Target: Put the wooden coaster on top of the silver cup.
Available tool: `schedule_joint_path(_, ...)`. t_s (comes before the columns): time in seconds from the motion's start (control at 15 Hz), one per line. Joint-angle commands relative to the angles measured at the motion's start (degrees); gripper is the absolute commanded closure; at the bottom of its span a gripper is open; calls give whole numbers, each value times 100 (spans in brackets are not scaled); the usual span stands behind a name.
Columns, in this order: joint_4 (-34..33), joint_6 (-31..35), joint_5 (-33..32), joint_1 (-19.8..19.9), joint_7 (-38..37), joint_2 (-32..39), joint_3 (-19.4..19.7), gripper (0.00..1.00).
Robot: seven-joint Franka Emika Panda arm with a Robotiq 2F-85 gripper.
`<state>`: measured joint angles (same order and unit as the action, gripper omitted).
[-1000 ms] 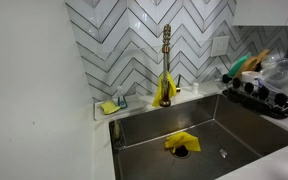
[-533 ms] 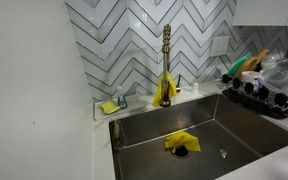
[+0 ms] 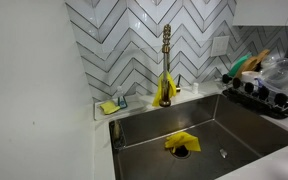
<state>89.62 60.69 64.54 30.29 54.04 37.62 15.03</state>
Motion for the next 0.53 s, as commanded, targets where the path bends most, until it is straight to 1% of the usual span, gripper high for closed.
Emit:
schedule_joint_path(0.0, -75, 141, -201, -45, -15, -75, 82, 0)
schedule_joint_path(0.13, -109, 217, -451, -94, -31, -280, 159, 0)
schedule_joint_path(0.27, -121, 342, -928, -181, -68, -628, 258, 0)
schedule_joint_path(0.47, -146, 414, -1605, -283, -226, -1182, 284, 0)
